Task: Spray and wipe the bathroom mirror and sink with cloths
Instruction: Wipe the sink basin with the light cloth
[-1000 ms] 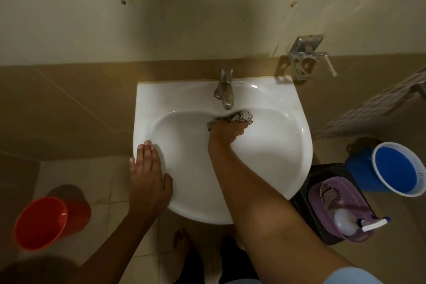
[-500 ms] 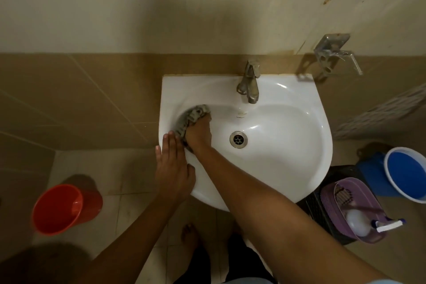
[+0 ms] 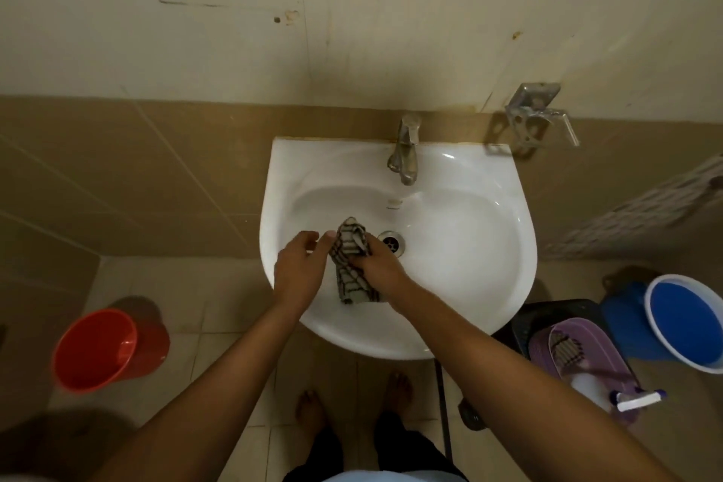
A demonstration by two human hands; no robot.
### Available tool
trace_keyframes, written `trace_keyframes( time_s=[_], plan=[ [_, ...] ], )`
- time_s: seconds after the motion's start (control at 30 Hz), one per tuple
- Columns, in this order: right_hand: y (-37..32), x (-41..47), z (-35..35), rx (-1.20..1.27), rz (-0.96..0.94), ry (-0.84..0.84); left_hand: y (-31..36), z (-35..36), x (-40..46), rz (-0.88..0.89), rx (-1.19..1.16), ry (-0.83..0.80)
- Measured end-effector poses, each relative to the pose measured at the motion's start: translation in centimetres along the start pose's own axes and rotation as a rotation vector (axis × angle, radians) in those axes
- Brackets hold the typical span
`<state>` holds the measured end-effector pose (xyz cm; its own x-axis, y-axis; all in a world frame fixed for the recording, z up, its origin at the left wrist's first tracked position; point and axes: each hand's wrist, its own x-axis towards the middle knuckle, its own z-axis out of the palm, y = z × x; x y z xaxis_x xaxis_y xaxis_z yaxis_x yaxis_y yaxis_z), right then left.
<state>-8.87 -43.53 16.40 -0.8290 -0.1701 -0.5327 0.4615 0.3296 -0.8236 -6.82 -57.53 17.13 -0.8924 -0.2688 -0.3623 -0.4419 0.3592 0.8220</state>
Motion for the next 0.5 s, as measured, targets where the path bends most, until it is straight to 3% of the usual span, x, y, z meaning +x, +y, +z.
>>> trace_keyframes(
  time_s=[0.1, 0.27, 0.37, 0.5],
  plan=[
    [-1.6, -1.0, 0.6, -0.144, -0.182, -0.022, 2.5, 1.4, 0.0, -0.169, -0.37, -0.099],
    [-2.0, -1.6, -2.1, -0.174, -0.195, -0.188, 3.4, 2.3, 0.3, -0.166, -0.521, -0.141],
    [-1.2, -0.7, -4.6, 0.018, -0.138, -0.26, 4.2, 3.1, -0.1, -0.16, -0.502, -0.113],
    [-0.6, 0.9, -7.5, 0.103, -0.129, -0.003, 4.9, 2.2, -0.2, -0.228, -0.724, -0.139]
  ],
)
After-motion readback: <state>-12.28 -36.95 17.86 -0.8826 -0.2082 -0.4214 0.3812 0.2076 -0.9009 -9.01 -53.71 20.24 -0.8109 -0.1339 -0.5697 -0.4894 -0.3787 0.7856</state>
